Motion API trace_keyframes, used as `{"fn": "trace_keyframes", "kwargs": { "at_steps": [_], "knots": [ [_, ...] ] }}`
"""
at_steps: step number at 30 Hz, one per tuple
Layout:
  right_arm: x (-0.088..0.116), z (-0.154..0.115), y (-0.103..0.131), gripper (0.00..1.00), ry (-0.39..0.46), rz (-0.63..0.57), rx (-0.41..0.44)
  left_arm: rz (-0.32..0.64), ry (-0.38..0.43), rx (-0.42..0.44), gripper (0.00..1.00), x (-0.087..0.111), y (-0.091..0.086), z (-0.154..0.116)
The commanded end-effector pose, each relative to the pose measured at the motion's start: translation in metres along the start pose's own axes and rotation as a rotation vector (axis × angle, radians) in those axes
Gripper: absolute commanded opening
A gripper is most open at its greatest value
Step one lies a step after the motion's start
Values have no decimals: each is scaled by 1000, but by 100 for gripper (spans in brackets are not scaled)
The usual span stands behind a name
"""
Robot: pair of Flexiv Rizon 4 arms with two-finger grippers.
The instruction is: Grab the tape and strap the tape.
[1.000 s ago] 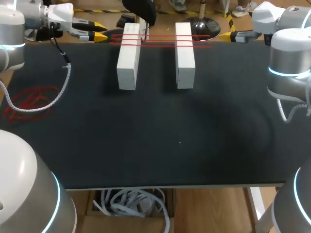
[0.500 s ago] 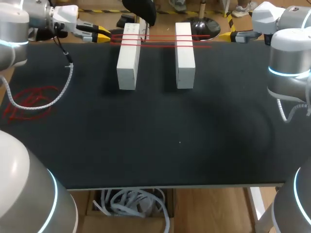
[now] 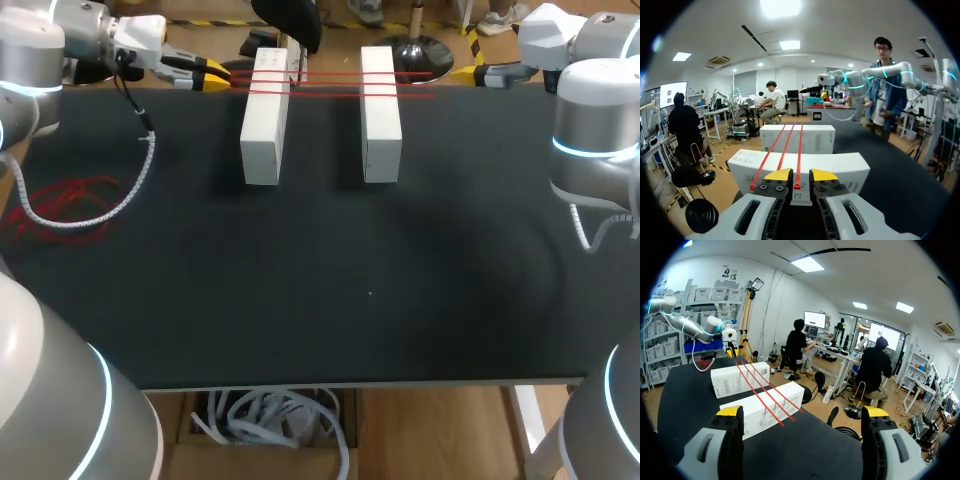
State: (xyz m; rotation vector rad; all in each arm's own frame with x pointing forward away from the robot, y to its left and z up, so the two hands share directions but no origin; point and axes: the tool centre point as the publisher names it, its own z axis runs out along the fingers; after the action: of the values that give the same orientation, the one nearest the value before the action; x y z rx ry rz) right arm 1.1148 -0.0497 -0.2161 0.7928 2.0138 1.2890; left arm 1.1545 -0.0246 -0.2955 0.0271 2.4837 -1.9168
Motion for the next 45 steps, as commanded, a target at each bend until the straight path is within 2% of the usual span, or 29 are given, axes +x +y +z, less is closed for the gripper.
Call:
{"fn": "trace_keyframes", "kwargs": {
  "at_steps": [1, 33, 45],
  "knots": [
    [0, 0, 0, 100, 0, 0, -1, -3, 82, 13, 20, -8, 7, 2],
    [0, 0, 0, 100, 0, 0, -1, -21, 62, 25, 20, -13, 20, 4],
    [0, 0, 0, 100, 0, 0, -1, -27, 57, 28, 13, -13, 25, 4]
  ]
}}
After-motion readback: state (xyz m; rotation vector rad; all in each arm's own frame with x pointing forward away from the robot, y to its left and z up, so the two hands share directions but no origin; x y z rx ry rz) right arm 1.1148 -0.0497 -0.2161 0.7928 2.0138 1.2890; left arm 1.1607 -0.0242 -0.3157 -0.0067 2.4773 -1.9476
